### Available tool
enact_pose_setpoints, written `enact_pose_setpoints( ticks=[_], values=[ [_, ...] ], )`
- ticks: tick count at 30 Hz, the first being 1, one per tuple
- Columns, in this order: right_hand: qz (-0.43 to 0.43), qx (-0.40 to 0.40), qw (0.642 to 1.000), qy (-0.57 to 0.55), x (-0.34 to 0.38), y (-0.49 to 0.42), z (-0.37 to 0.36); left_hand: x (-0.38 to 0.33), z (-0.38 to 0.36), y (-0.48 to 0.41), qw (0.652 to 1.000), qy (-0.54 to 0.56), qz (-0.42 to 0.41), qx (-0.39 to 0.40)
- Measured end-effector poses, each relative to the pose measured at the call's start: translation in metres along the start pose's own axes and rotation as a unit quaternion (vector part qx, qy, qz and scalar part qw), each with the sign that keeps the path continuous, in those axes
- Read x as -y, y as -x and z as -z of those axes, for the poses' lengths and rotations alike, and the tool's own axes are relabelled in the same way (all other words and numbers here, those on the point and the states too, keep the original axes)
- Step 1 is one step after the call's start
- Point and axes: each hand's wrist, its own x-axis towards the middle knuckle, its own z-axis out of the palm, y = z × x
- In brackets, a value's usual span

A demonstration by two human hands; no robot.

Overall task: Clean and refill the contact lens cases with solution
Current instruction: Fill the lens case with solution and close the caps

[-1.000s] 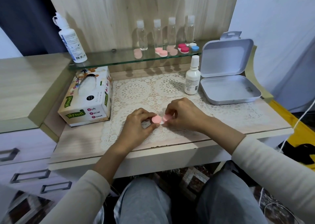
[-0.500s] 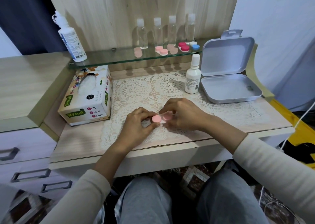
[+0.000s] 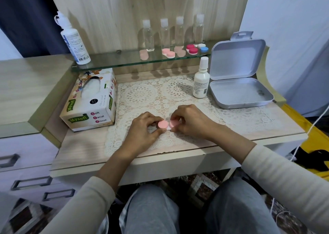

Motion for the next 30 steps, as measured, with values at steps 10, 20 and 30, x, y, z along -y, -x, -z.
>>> enact_pose_setpoints(
  ticks=[10, 20, 30],
  values=[
    [0.001, -0.031, 0.999, -0.026, -0.007, 0.007, -0.002, -0.001, 0.001, 0.001, 1.000, -0.001, 0.000, 0.003],
    [-0.042, -0.065, 0.996, 0.041, -0.039, 0.029, 0.006, -0.001, 0.005, -0.002, 0.999, 0.005, 0.021, 0.040],
    [-0.043, -0.067, 0.995, 0.053, -0.048, 0.026, 0.004, -0.003, 0.007, -0.004, 1.000, 0.017, 0.018, 0.012]
  ],
)
